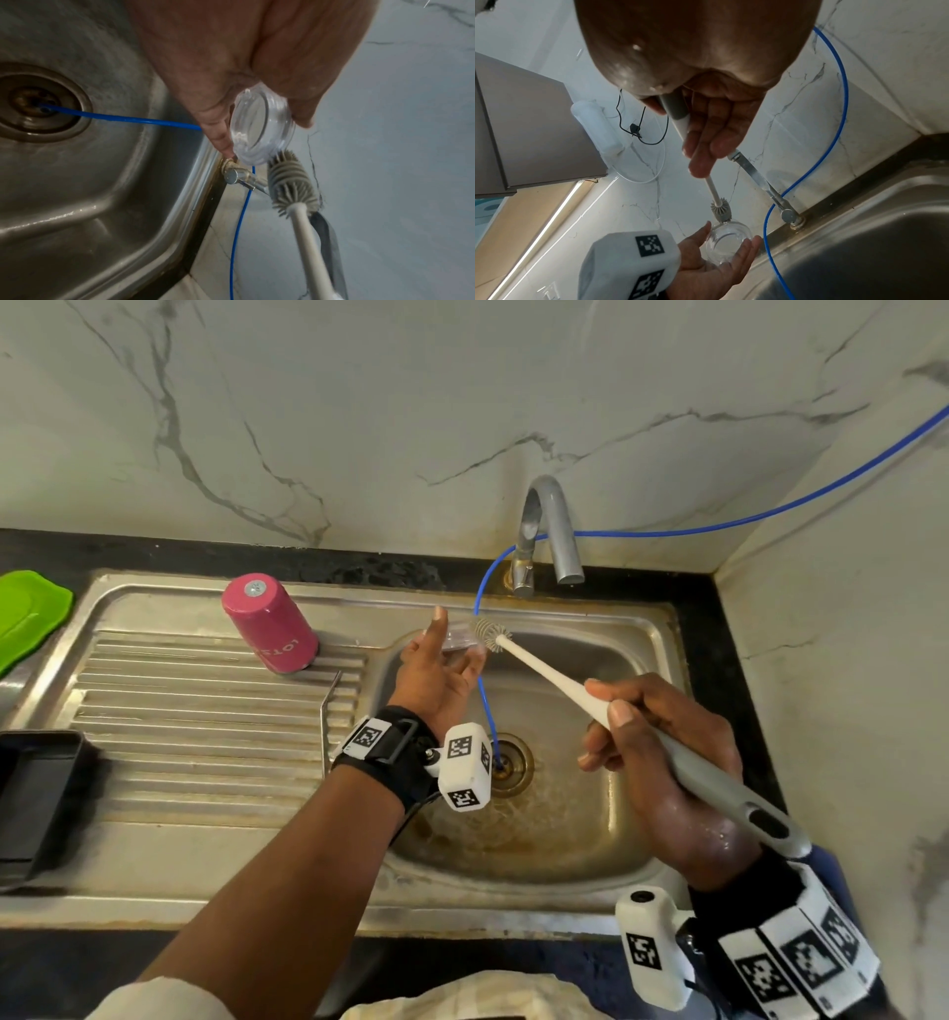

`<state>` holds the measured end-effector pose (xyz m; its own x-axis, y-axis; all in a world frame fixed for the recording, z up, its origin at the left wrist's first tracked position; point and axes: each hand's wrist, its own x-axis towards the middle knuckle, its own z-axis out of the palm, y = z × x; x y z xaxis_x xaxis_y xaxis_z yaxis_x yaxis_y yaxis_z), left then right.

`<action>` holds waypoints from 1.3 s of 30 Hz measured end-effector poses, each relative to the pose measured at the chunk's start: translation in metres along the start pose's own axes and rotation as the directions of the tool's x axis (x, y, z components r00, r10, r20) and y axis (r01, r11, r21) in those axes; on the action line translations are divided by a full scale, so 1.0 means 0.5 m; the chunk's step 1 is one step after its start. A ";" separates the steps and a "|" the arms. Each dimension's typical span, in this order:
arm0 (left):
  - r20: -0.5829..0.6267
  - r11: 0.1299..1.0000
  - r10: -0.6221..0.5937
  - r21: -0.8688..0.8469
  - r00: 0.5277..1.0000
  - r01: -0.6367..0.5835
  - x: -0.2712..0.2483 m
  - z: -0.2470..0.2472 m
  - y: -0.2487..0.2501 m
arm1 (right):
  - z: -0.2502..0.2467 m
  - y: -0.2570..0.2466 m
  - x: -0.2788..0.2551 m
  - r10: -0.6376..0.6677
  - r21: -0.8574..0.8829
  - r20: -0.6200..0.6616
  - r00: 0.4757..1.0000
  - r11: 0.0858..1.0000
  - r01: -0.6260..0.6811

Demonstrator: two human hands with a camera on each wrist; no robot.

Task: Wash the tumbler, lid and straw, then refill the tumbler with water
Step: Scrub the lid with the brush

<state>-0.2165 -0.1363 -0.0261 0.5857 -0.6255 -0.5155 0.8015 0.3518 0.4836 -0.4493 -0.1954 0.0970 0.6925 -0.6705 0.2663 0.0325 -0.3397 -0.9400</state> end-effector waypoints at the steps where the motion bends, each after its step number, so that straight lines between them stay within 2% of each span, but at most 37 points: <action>1: 0.026 0.999 0.009 0.038 1.000 -0.010 -0.004 0.003 -0.001 | 0.001 0.003 0.002 0.024 -0.018 -0.015 1.000 1.000 -0.024; 5: 0.123 0.975 0.054 0.210 0.991 -0.079 -0.014 0.027 -0.007 | 0.008 0.015 0.005 0.090 -0.054 -0.077 0.993 0.994 -0.095; 10: 0.066 0.976 0.086 0.195 0.994 -0.097 -0.013 0.020 0.007 | -0.008 -0.016 -0.001 0.060 -0.021 -0.081 0.995 0.998 -0.062; 13: 0.092 0.971 0.088 0.216 0.992 -0.107 -0.018 0.022 0.006 | 0.000 -0.019 -0.001 0.055 -0.040 -0.068 0.996 0.998 -0.057; 16: 0.158 0.965 0.040 0.252 0.987 -0.079 -0.026 0.021 -0.001 | 0.008 -0.001 0.018 0.107 -0.049 -0.106 0.989 0.992 -0.113; 18: 0.167 0.967 0.029 0.243 0.986 -0.070 -0.024 0.013 0.000 | 0.007 0.004 0.024 0.132 -0.029 -0.111 0.985 0.990 -0.136; 23: 0.097 0.976 0.066 0.199 0.993 -0.085 -0.021 0.017 0.020 | 0.014 -0.017 -0.005 0.079 -0.028 -0.036 0.996 0.996 -0.080; 25: 0.137 0.975 0.061 0.206 0.989 -0.089 -0.025 0.022 0.021 | 0.019 -0.011 -0.005 0.069 -0.035 -0.054 0.996 0.997 -0.071; 29: 0.217 0.967 0.028 0.242 0.976 -0.081 -0.031 0.025 0.011 | 0.019 0.010 0.017 0.154 -0.002 -0.119 0.981 0.988 -0.155; 32: 0.208 0.975 0.035 0.207 0.978 -0.079 -0.026 0.024 0.015 | 0.013 0.001 0.017 0.148 0.010 -0.092 0.985 0.989 -0.147; 36: 0.130 0.990 0.051 0.121 0.990 -0.067 -0.019 0.018 0.026 | 0.015 -0.019 0.001 0.096 0.008 -0.045 0.994 0.995 -0.095; 39: 0.207 0.989 0.035 0.133 0.978 -0.064 -0.022 0.019 0.019 | 0.018 -0.010 0.011 0.094 -0.016 -0.076 0.993 0.995 -0.096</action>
<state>-0.2168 -0.1327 -0.0089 0.5759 -0.7431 -0.3409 0.7391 0.2950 0.6056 -0.4392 -0.1913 0.1010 0.6357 -0.7477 0.1921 -0.0457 -0.2848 -0.9575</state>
